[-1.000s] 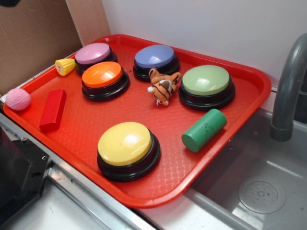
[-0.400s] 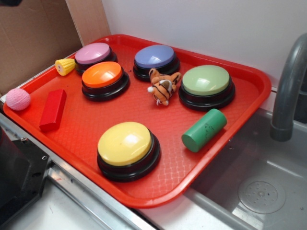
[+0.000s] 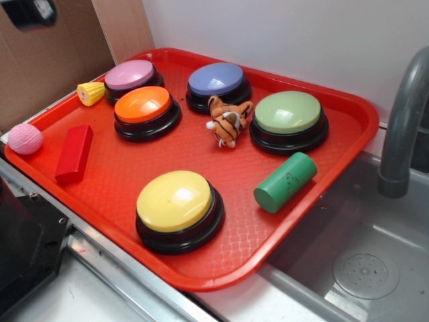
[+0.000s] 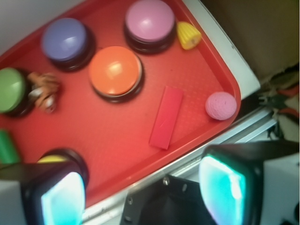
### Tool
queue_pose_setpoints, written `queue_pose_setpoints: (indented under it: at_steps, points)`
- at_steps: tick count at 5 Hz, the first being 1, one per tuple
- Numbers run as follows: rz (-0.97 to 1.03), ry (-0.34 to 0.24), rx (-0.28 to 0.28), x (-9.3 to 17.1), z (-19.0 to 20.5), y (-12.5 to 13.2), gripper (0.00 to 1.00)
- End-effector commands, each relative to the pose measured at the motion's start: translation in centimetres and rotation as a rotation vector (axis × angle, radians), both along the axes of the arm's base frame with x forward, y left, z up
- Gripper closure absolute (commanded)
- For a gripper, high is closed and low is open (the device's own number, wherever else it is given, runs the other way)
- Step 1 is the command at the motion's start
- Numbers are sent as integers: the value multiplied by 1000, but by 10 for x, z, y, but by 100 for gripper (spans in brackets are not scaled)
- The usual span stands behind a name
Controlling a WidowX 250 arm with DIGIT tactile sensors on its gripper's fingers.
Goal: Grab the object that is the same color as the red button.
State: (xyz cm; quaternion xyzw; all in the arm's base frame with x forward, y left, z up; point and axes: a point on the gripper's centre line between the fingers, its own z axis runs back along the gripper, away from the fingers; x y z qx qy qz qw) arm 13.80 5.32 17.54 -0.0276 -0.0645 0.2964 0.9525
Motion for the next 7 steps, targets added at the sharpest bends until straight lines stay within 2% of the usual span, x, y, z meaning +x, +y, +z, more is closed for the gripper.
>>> queue_pose_setpoints:
  at_steps: [1, 2, 3, 4, 7]
  points:
    - [196, -62, 37, 8, -48, 30, 0]
    - [241, -68, 74, 9, -74, 36, 0]
    - [265, -49, 128, 10, -108, 42, 0]
    - [213, -27, 48, 10, -137, 42, 0]
    - [171, -11, 71, 12, -164, 33, 0]
